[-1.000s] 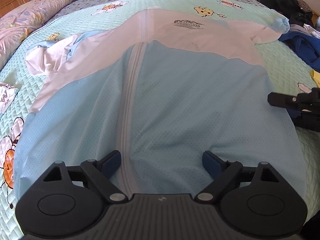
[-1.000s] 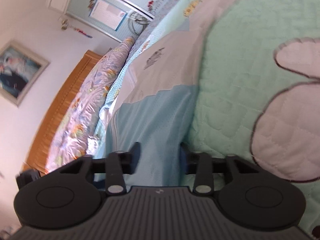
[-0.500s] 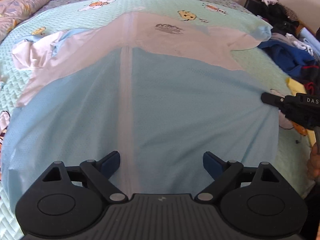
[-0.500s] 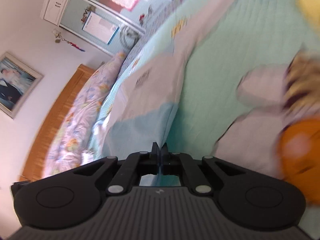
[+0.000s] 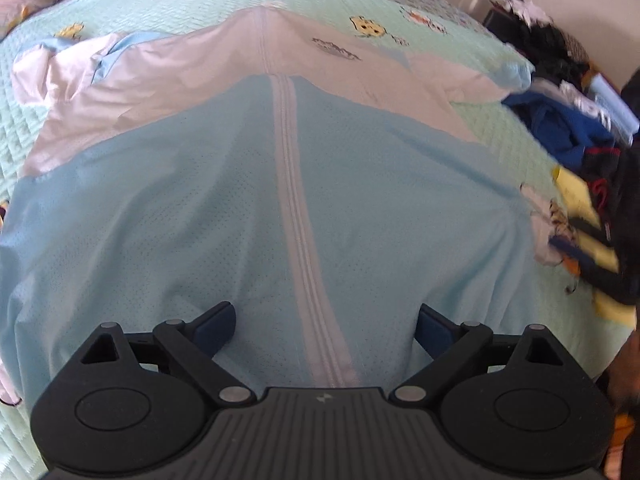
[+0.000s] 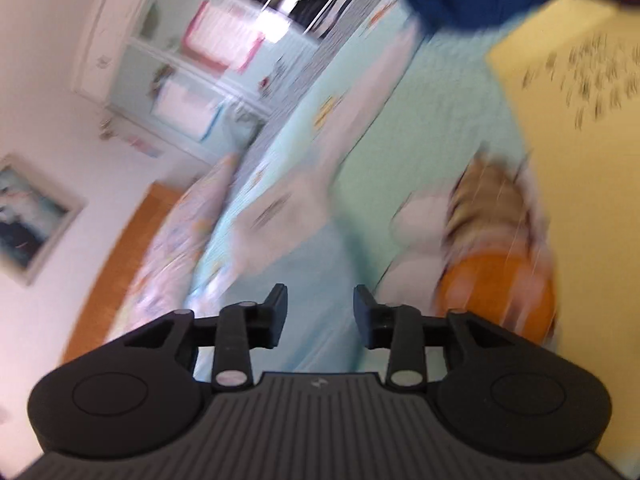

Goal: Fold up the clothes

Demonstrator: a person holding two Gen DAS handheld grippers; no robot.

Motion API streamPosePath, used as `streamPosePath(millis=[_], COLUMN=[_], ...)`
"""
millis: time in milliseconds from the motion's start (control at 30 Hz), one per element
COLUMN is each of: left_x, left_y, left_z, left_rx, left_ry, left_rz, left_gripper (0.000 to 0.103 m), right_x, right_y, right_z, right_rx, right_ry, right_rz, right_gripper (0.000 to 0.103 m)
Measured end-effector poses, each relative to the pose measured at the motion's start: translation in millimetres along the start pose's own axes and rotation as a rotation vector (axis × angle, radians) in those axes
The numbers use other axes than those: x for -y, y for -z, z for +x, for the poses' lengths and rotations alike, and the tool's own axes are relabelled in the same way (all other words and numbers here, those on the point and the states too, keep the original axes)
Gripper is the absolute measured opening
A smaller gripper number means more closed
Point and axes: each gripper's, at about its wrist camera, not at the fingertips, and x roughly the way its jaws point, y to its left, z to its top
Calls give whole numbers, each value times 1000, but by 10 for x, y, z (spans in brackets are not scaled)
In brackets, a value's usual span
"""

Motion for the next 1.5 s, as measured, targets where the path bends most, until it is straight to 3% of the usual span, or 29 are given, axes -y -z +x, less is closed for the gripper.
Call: streamPosePath(millis=[67,167,300,467,533,600,767,900,933,1000,1033,1100,1167,1267,1333,1500], left_x=[-47,-98,-139,9,78,122,112,82,87,106,120,148,138,66,24,-56], left_y=[-22,-45,-68,63,126,164,163,183,191,195,193,190,192,176,176,211], left_z=[-66,-174,-322,-320,-307,-295,-265,-222,-224,-243,-255,-279,-307,-338,-340,-310], left_rx=[17,46,69,34,18,7,6,-5,-5,-3,0,6,12,20,19,4], left_ry=[28,52,96,124,134,139,134,140,140,147,149,151,145,136,132,120], left_rz=[-37,-68,-90,-1,38,61,51,35,35,46,54,68,69,44,29,9], left_gripper=[95,95,95,95,95,95,95,95,95,95,95,95,95,96,96,97], right_x=[-19,-16,-9,-142,-189,-195,-183,-87,-75,-139,-227,-378,-554,-898,-1031,-1075], right_y=[205,406,423,375,381,392,316,208,206,273,347,517,704,1017,1194,1472], right_z=[0,74,179,344,370,346,-113,-399,-417,-371,-290,-127,3,133,195,246], right_rx=[-93,-160,-164,-168,-167,-163,-45,23,15,-56,-117,-196,-204,-175,-168,-179], right_ry=[-42,33,16,36,71,102,122,214,192,54,11,18,74,275,355,492], right_rz=[24,19,39,-17,-42,-38,19,-20,-31,-66,-110,-207,-356,-755,-970,-1330], right_gripper=[40,39,39,38,21,5,1,4,6,13,32,59,61,62,63,65])
